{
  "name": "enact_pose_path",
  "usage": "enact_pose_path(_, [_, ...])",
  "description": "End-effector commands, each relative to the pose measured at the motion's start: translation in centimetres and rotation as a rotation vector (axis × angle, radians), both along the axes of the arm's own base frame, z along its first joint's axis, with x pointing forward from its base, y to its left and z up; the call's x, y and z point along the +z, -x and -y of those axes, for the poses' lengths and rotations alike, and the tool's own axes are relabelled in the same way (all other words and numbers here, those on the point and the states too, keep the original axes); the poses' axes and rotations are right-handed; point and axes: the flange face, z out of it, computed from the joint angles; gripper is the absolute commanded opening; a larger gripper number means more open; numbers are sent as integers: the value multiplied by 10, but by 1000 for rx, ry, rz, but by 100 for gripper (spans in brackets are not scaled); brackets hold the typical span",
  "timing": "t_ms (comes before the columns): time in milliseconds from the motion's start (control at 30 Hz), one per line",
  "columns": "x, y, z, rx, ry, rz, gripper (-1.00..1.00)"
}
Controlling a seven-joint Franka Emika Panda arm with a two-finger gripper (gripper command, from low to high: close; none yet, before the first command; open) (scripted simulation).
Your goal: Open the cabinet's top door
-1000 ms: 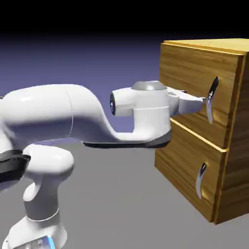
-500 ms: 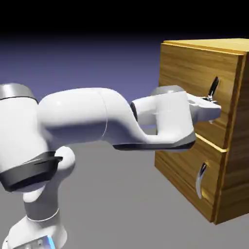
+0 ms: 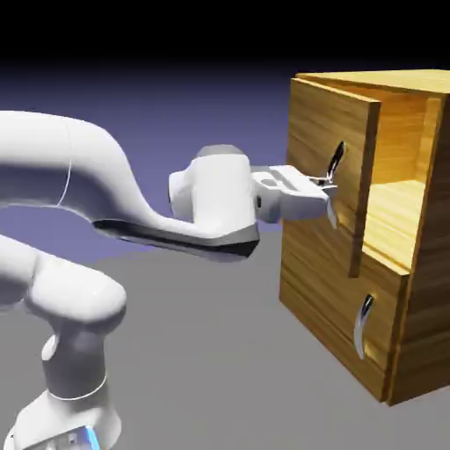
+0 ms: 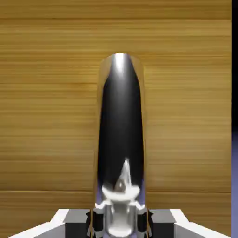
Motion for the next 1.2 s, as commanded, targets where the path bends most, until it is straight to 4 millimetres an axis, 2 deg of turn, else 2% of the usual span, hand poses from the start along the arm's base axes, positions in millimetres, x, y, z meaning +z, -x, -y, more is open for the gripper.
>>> enact_pose_path(0, [0, 5, -4, -16, -1, -1, -100])
enact_pose_path(233, [0, 38, -31, -118, -2, -1, -100])
enact_pose_path(733, [0, 102, -107, -354, -2, 0, -100])
enact_pose_path(933, [0, 123, -142, -452, -2, 0, -100])
enact_pose_path(1167, [0, 146, -192, -583, -2, 0, -100])
